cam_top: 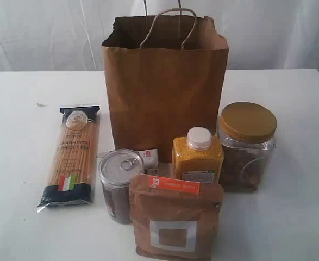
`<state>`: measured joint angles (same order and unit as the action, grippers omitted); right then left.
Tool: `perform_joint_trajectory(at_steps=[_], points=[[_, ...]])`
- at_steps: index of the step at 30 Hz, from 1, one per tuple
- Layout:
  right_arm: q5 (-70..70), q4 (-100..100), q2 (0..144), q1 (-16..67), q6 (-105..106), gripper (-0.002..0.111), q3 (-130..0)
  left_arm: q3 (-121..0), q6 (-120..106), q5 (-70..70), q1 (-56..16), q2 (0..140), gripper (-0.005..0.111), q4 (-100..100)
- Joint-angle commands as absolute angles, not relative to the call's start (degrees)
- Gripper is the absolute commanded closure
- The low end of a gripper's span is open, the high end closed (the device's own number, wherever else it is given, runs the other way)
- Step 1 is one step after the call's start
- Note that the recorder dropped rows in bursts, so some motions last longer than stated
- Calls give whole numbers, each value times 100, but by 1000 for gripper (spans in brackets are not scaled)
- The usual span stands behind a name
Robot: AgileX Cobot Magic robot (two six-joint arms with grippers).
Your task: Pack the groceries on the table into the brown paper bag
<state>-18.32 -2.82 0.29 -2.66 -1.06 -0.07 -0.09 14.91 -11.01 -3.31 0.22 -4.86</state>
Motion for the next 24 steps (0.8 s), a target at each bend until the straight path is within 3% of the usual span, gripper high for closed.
perform_joint_trajectory(at_steps=[1, 24], points=[[-1797, -293, 0, -240, -124, 108, 0, 0, 1495, -1072, -366, 0, 107, -495], [-1687, -913, 0, -240, 638, 108, 0, 0, 1495, -1072, -366, 0, 107, -495]])
